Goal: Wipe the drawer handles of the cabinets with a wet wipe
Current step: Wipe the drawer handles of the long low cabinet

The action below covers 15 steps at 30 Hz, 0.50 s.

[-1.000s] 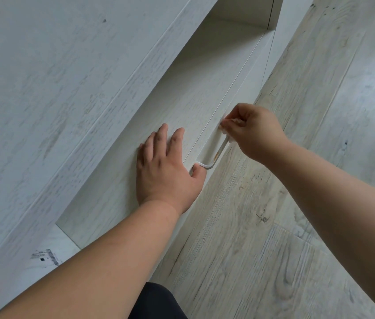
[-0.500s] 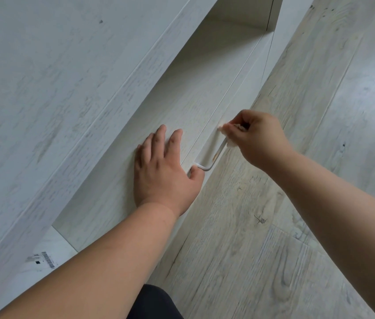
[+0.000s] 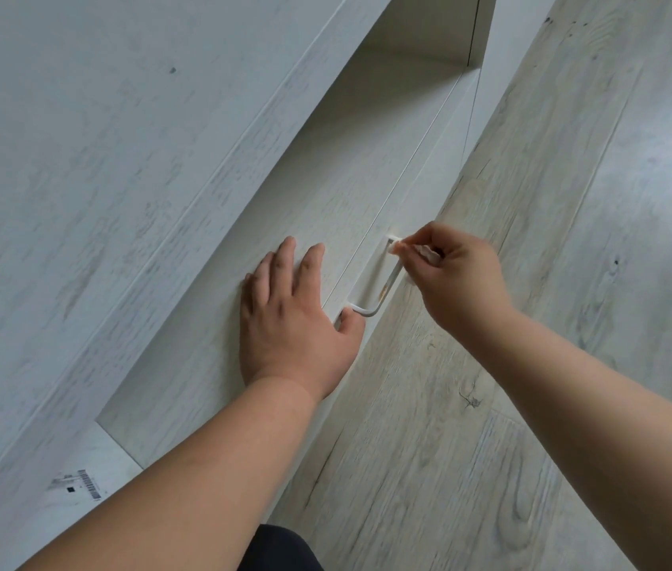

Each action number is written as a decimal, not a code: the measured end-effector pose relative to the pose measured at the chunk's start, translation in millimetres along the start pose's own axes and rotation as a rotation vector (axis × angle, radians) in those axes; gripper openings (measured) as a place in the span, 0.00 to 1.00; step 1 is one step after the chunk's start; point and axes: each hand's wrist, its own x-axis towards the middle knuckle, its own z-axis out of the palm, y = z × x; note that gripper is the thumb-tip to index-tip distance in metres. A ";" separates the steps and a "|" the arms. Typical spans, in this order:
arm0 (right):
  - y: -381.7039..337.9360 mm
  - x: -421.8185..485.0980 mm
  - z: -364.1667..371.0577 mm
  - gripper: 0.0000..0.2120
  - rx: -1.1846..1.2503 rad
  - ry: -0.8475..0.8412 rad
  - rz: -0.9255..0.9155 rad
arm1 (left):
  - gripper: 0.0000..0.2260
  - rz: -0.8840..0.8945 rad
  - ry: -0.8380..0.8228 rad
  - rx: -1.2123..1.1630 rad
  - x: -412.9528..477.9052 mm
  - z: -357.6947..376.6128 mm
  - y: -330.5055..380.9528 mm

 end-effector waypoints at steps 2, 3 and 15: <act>-4.6 9.6 -2.7 0.05 -0.048 -0.025 -0.030 | 0.36 -0.003 0.012 -0.006 0.5 0.3 -0.2; -6.6 12.9 -3.8 0.04 -0.059 -0.029 -0.050 | 0.36 -0.003 0.012 -0.005 0.7 0.3 -0.1; 4.6 -12.5 7.3 0.04 -0.061 -0.018 -0.079 | 0.35 0.001 -0.001 0.005 0.6 2.0 -0.6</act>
